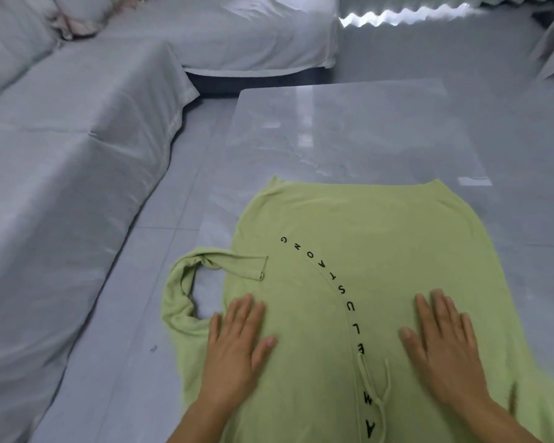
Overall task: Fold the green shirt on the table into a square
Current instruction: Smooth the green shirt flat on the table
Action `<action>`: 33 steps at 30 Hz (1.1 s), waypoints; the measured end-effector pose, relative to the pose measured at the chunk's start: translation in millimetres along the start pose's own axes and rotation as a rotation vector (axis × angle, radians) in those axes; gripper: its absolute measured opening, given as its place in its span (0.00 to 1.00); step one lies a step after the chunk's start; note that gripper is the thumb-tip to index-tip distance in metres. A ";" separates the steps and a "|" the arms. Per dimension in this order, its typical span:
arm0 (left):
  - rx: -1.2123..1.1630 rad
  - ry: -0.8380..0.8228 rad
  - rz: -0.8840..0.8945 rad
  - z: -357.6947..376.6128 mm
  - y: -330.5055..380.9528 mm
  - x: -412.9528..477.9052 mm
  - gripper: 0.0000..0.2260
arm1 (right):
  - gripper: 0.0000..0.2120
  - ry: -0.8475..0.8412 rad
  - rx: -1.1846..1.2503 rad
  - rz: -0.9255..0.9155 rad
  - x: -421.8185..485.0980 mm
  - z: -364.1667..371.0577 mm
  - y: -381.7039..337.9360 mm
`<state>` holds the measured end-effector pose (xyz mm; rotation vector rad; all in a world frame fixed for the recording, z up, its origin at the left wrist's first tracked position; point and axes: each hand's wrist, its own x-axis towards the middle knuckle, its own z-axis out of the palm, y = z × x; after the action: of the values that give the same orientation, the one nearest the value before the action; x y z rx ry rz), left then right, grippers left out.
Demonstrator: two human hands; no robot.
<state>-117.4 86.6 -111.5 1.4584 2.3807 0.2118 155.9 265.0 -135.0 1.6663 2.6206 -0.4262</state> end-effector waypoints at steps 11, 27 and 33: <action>-0.171 -0.001 -0.170 -28.7 -2.0 -19.3 0.51 | 0.29 0.126 0.111 -0.197 -58.0 34.5 -26.3; 0.099 -0.061 -0.012 -84.8 -75.3 144.6 0.17 | 0.28 0.151 -0.132 -0.160 -60.0 40.9 -26.4; -0.771 0.250 -0.223 -150.4 -112.1 128.2 0.11 | 0.27 -0.007 -0.178 0.034 -63.8 24.5 -41.8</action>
<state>-318.6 155.8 -31.8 0.8299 2.2102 1.1559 143.1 186.0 -139.7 1.6480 2.5355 -0.1913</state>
